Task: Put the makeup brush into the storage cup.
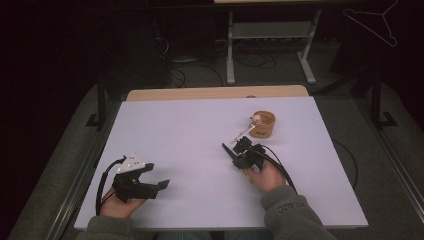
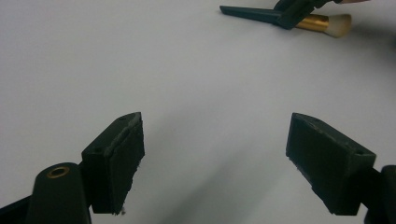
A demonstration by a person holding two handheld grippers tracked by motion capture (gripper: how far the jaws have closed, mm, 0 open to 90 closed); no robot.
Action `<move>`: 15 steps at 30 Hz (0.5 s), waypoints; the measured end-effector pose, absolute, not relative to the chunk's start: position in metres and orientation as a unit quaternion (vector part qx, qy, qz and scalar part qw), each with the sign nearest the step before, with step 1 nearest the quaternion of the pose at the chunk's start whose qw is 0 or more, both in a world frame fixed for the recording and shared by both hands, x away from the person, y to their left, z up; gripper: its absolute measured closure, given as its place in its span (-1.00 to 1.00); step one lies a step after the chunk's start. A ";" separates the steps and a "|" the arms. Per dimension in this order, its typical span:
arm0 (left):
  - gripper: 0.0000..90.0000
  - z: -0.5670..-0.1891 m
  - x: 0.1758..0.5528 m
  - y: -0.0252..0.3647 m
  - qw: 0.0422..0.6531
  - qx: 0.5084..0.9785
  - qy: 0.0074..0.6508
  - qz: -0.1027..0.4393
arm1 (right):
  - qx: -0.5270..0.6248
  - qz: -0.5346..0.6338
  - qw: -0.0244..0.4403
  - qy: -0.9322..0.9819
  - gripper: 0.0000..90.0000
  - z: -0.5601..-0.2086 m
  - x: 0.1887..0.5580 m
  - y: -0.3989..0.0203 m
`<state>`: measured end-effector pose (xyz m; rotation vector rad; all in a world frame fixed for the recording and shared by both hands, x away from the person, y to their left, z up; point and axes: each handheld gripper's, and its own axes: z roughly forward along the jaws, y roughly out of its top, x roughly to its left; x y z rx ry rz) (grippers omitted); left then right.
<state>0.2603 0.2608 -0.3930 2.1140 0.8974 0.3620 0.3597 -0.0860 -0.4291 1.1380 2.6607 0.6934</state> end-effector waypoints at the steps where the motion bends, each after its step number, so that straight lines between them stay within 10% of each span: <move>1: -0.58 -0.393 0.260 0.261 0.397 0.834 0.355 0.143 | 0.380 0.233 0.083 0.891 0.62 -0.429 0.359 -0.086; 15: -0.58 -0.394 0.260 0.260 0.397 0.834 0.357 0.140 | 0.379 0.236 0.076 0.891 0.63 -0.429 0.360 -0.087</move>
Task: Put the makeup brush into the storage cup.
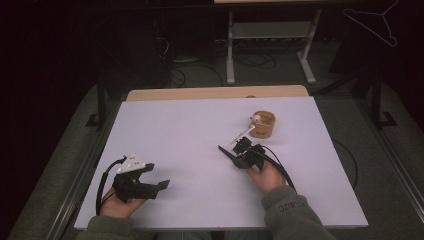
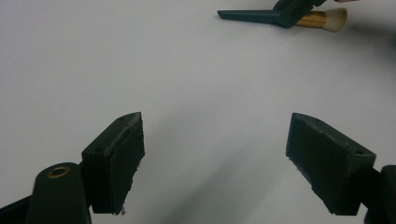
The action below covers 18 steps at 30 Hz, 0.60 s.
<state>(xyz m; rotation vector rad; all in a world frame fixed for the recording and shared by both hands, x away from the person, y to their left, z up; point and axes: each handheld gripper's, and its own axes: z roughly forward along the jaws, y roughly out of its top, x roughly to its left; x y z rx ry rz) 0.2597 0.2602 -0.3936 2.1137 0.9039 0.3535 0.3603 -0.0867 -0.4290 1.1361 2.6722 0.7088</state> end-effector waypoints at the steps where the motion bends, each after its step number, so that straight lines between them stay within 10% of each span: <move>1: -0.58 -0.394 0.260 0.260 0.397 0.834 0.357 0.139 | 0.378 0.236 0.075 0.892 0.63 -0.429 0.361 -0.087; 18: -0.58 -0.395 0.260 0.258 0.394 0.838 0.352 0.138 | 0.358 0.264 0.059 0.894 0.63 -0.411 0.360 -0.102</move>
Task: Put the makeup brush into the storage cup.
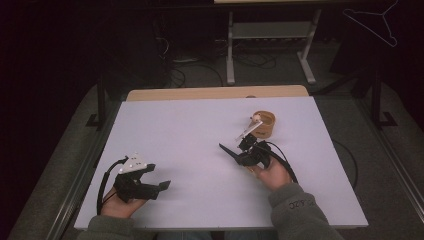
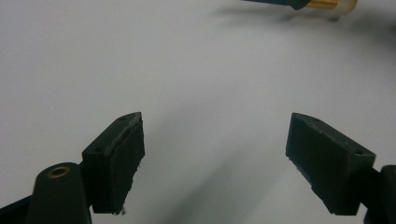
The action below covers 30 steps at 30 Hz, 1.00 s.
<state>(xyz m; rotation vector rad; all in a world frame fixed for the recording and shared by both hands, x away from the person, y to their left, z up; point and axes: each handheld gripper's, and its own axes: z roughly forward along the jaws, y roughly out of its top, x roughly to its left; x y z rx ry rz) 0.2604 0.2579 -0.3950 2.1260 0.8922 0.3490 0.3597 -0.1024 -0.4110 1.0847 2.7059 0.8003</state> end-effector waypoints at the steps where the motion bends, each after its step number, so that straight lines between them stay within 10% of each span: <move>1: -0.58 -0.395 0.260 0.258 0.394 0.838 0.351 0.137 | 0.358 0.265 0.060 0.893 0.63 -0.409 0.359 -0.103; 30: -0.37 -0.351 0.266 0.183 0.361 0.912 0.173 0.096 | 0.147 0.314 0.008 0.938 0.63 -0.362 0.317 -0.097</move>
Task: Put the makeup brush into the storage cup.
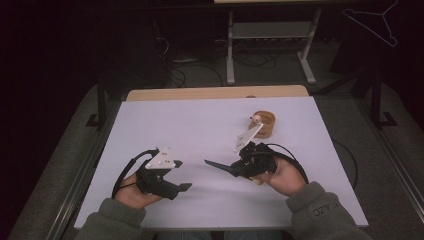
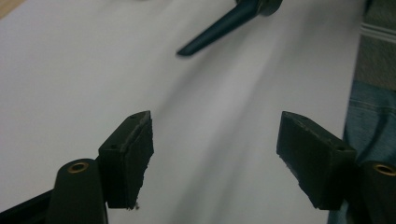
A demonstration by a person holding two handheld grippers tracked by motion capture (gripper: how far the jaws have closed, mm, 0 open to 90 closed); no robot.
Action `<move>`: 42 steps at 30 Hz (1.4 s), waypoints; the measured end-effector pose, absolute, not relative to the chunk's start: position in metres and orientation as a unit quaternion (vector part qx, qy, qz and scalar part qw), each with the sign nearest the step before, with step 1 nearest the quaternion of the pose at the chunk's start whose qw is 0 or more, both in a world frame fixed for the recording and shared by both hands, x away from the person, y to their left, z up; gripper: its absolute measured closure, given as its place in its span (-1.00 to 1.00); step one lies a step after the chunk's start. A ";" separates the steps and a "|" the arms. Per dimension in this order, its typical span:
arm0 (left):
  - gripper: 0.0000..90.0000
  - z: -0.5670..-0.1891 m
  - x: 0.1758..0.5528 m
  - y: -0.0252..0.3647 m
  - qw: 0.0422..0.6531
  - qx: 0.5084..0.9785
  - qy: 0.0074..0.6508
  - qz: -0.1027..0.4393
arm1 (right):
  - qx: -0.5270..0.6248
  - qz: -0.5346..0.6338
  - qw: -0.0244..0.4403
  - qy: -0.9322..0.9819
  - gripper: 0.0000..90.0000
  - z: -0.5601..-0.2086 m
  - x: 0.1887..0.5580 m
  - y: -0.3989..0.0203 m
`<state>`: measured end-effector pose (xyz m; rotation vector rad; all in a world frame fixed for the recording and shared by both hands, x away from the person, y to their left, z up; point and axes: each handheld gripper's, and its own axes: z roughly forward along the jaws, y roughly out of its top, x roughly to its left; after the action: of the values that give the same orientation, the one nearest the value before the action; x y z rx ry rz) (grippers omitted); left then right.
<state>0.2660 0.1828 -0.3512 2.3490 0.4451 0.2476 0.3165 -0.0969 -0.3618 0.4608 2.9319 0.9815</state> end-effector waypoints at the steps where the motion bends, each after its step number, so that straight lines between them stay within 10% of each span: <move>1: -0.36 -0.350 0.266 0.178 0.356 0.916 0.161 0.092 | 0.134 0.311 0.001 0.941 0.63 -0.361 0.311 -0.094; 15: -0.10 -0.351 0.271 0.138 0.303 0.949 0.084 0.041 | 0.055 0.309 -0.027 0.949 0.63 -0.361 0.292 -0.078; 26: 0.54 -0.359 0.272 0.124 0.270 0.962 0.040 -0.006 | 0.022 0.301 -0.047 0.952 0.63 -0.367 0.287 -0.065; 42: 0.71 -0.364 0.268 0.116 0.263 0.965 0.017 -0.006 | 0.013 0.297 -0.056 0.953 0.63 -0.369 0.287 -0.065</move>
<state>0.2685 0.1157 -0.3639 2.6084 0.0455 -0.0172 0.2866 -0.0645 -0.3687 0.0425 3.1062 0.9665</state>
